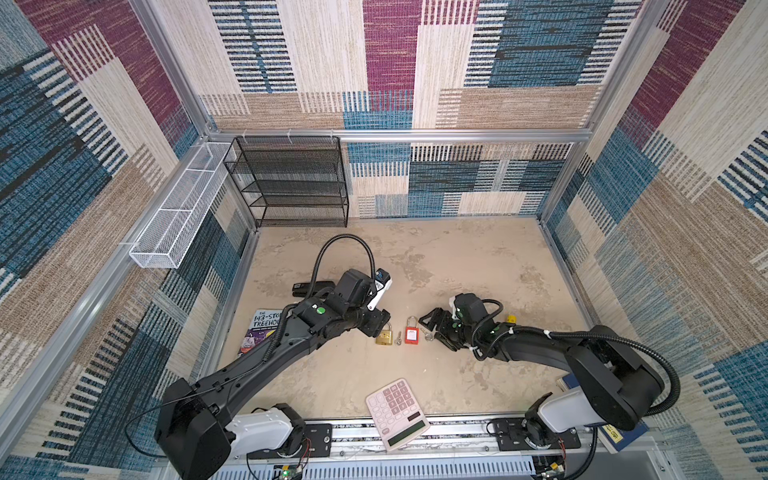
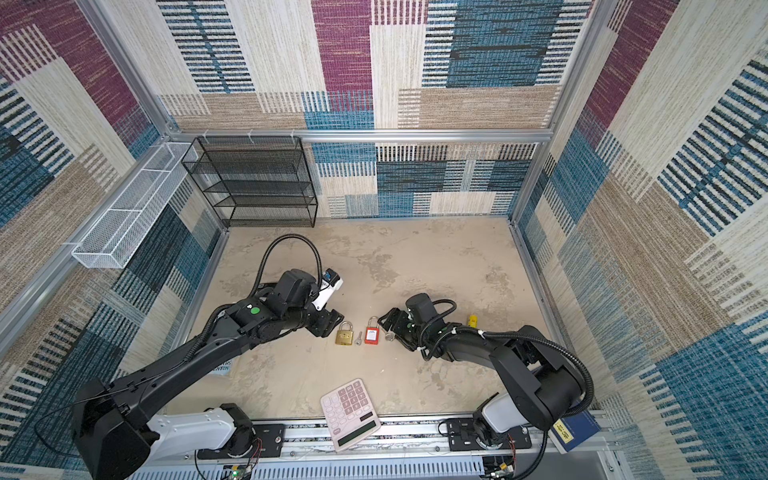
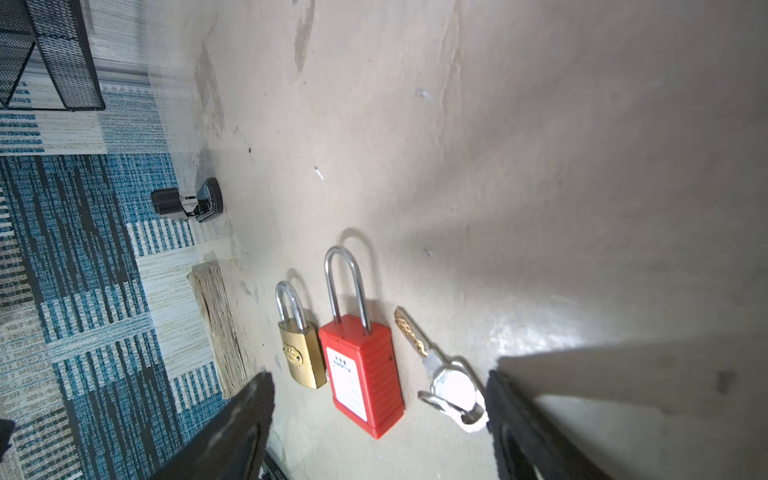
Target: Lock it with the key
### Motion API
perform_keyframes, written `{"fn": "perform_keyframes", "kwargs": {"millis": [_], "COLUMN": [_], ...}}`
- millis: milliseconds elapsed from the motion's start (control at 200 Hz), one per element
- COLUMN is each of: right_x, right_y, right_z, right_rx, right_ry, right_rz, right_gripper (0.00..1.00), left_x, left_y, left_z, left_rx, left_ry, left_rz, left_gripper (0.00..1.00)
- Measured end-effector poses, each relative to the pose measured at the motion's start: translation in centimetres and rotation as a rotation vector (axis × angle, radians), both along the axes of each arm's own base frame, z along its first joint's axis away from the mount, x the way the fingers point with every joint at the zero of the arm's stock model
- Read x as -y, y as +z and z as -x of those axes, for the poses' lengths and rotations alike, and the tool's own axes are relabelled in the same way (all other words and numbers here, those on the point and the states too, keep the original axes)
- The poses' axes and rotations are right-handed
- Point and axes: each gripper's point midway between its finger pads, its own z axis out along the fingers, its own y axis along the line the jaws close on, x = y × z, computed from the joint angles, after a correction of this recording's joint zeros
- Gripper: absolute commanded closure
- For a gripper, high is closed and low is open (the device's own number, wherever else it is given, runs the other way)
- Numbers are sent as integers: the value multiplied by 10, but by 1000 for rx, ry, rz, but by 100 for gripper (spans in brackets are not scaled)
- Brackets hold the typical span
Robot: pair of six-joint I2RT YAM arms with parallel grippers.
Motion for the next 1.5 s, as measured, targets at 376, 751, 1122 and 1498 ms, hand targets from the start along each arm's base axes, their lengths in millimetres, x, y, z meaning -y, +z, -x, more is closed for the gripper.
{"fn": "perform_keyframes", "kwargs": {"millis": [376,751,1122,1498], "right_x": [-9,-15,-6,101], "right_y": [1,10,48,44], "right_z": [10,13,-12,-22], "right_rx": [-30,-30,89,52], "right_ry": [49,73,54,-141], "right_rz": [-42,-78,14,485], "right_gripper": [18,18,18,16], "left_x": [-2,-3,-2,2], "left_y": [-2,-3,-3,-9], "left_z": [3,3,3,5], "left_rx": [-4,-6,-8,-22], "left_ry": [1,3,5,-9], "left_rz": [-1,-1,0,-12], "left_gripper": [31,31,31,31]}}
